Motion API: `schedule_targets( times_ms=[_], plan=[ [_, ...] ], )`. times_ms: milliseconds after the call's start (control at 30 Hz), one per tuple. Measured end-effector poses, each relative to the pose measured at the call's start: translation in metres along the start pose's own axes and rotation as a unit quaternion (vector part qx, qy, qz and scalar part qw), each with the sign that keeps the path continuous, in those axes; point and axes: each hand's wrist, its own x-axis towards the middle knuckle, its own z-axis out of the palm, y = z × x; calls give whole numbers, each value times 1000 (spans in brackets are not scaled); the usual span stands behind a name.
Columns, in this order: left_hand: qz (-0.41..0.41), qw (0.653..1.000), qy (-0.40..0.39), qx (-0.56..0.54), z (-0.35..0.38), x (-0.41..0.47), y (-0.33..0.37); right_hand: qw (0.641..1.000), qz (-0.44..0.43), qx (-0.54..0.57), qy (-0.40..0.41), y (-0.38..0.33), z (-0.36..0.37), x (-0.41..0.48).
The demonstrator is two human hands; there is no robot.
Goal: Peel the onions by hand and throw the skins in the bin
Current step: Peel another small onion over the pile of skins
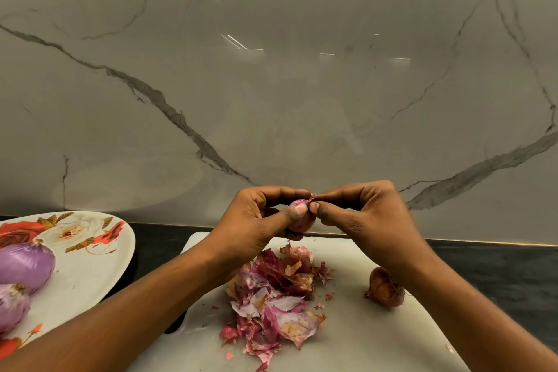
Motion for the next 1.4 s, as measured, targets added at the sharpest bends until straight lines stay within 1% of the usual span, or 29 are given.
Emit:
schedule_targets(
  times_ms=[200, 367, 467, 700, 933, 1067, 1200, 1300, 1400],
  plan=[
    [-1, 1000, -2, -12, 0, -1, 0, 998, -39, -38, 20, -1, 3, -1],
    [-7, 998, -10, -55, 0, 1, 1, 996, -61, -54, 45, 1, 5, -2],
    [-14, 997, -19, -78, 0, 1, 2, 995, -67, -64, 48, 1, 6, -1],
    [-32, 991, -33, -127, 2, 1, 5, 995, -56, -70, 38, 2, 7, 0],
    [-42, 986, -12, -161, -3, 4, 6, 998, -25, -42, 41, 4, 4, 3],
    [-45, 988, -15, -146, -3, 4, 5, 997, -19, -58, 42, 5, 2, 2],
    [-42, 992, -18, -115, -3, 4, 3, 998, -18, -40, 42, 5, 1, 1],
    [-36, 994, -17, -103, -3, 3, 4, 999, -24, -25, 16, 3, 2, 0],
    [-25, 995, -9, -93, -3, 3, 5, 999, -37, -34, -10, 3, 4, -1]
  ],
)
